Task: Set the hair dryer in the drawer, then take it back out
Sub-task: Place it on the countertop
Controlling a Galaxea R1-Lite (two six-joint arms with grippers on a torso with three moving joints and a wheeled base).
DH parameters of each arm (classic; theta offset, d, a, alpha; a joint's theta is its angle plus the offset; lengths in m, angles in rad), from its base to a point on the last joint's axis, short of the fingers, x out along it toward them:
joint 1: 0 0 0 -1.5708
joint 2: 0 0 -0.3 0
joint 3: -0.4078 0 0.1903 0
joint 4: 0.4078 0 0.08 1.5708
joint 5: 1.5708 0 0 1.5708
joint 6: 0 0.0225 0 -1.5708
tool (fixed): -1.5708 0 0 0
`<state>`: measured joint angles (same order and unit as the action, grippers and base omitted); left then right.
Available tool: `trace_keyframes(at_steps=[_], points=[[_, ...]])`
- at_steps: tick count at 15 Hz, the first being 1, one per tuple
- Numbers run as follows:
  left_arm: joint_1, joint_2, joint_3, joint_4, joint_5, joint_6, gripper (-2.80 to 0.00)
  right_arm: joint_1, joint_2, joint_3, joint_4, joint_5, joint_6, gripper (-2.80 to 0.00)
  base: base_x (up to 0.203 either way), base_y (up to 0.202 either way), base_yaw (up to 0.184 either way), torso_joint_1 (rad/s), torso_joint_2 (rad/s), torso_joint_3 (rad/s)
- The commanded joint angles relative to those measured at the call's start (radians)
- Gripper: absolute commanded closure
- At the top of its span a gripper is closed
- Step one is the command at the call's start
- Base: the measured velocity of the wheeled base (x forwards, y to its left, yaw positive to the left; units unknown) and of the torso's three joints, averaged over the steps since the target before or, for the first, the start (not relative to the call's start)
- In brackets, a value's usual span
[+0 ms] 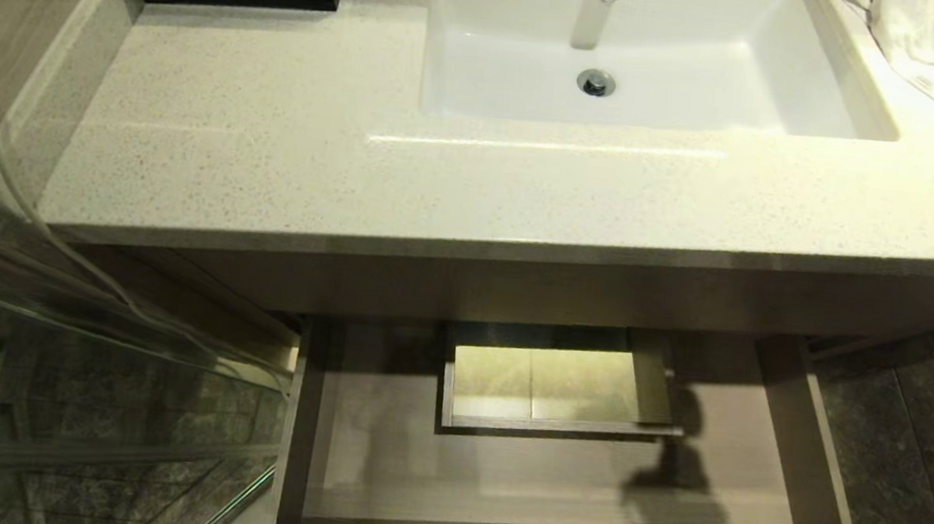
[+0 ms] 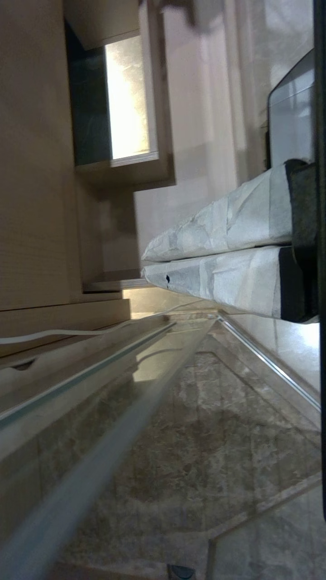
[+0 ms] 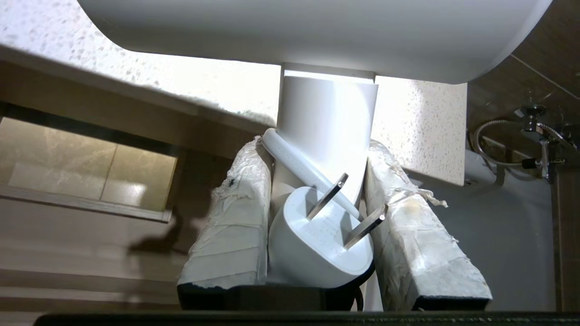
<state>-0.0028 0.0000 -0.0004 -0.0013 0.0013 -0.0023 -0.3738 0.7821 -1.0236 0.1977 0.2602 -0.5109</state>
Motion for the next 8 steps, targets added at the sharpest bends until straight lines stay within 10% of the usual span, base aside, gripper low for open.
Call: trace_keyframes(at_steps=[1, 8], points=[[0.000, 0.000, 0.000, 0.000, 0.000, -0.001, 0.00, -0.009, 0.011, -0.006, 0.000, 0.002, -0.003, 0.00, 0.000, 0.000, 0.000, 0.328, -0.09, 0.227], [0.000, 0.000, 0.002, 0.000, 0.000, -0.001, 0.00, -0.027, 0.100, -0.054, 0.010, -0.067, -0.003, 0.00, 0.000, 0.000, 0.000, 0.337, -0.14, 0.190]])
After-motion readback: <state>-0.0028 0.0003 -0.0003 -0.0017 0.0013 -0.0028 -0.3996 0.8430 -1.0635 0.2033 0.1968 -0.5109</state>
